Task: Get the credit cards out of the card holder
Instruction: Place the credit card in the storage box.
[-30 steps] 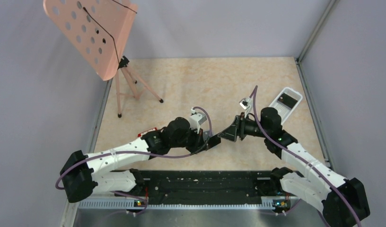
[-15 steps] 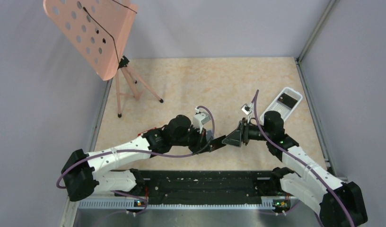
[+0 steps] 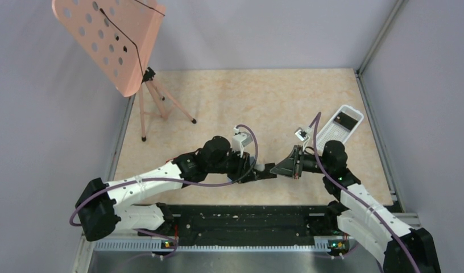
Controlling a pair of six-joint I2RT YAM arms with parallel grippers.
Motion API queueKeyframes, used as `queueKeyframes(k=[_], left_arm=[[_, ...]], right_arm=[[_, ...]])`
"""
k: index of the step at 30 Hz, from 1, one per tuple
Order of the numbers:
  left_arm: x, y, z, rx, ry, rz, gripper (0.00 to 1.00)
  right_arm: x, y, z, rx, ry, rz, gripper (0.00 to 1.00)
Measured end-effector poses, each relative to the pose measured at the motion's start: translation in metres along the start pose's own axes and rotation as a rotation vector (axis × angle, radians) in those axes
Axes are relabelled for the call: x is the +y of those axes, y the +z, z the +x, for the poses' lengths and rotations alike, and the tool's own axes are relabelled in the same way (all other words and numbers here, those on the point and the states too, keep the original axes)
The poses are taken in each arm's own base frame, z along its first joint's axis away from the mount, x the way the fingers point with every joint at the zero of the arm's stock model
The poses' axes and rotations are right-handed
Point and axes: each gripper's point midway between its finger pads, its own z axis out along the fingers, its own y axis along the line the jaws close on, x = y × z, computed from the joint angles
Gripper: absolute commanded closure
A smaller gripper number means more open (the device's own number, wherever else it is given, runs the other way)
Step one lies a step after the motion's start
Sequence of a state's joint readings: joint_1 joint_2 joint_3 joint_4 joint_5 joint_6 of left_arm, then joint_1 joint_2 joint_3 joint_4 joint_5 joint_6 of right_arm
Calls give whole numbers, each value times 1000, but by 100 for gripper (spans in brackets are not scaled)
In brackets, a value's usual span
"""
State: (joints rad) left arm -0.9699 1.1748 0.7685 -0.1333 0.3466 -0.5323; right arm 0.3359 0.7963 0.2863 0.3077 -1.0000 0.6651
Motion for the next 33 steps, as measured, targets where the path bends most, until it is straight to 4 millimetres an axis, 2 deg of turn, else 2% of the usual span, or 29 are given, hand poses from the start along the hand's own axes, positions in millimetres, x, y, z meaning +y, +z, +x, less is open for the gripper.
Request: queueKeyframes(k=[1, 4, 7, 11, 13, 15, 18, 25, 29, 33], left_arm=[[3, 1, -1, -5, -4, -18, 58], [11, 0, -6, -15, -2, -76, 30], [17, -3, -14, -35, 20, -128, 19], [24, -9, -24, -46, 63, -190, 16], [29, -14, -30, -51, 92, -237, 12], [35, -21, -39, -65, 123, -296, 7], [43, -34, -54, -87, 164, -388, 5], [66, -68, -71, -96, 222, -604, 5], [82, -78, -66, -73, 260, -692, 6], [90, -87, -61, -49, 282, -740, 6]], right_arm=[[2, 0, -2, -5, -3, 0, 100], [0, -1, -14, -36, 0, 38, 100], [-6, -3, -36, -82, -1, 115, 100], [-25, -13, -75, -154, 4, 277, 100], [-42, -25, -92, -204, 18, 375, 100], [-60, -39, -102, -252, 35, 468, 100], [-90, -65, -108, -306, 88, 628, 100], [-170, -147, -129, -416, 275, 963, 100], [-194, -189, -138, -458, 335, 1100, 100], [-207, -227, -171, -501, 332, 1191, 100]])
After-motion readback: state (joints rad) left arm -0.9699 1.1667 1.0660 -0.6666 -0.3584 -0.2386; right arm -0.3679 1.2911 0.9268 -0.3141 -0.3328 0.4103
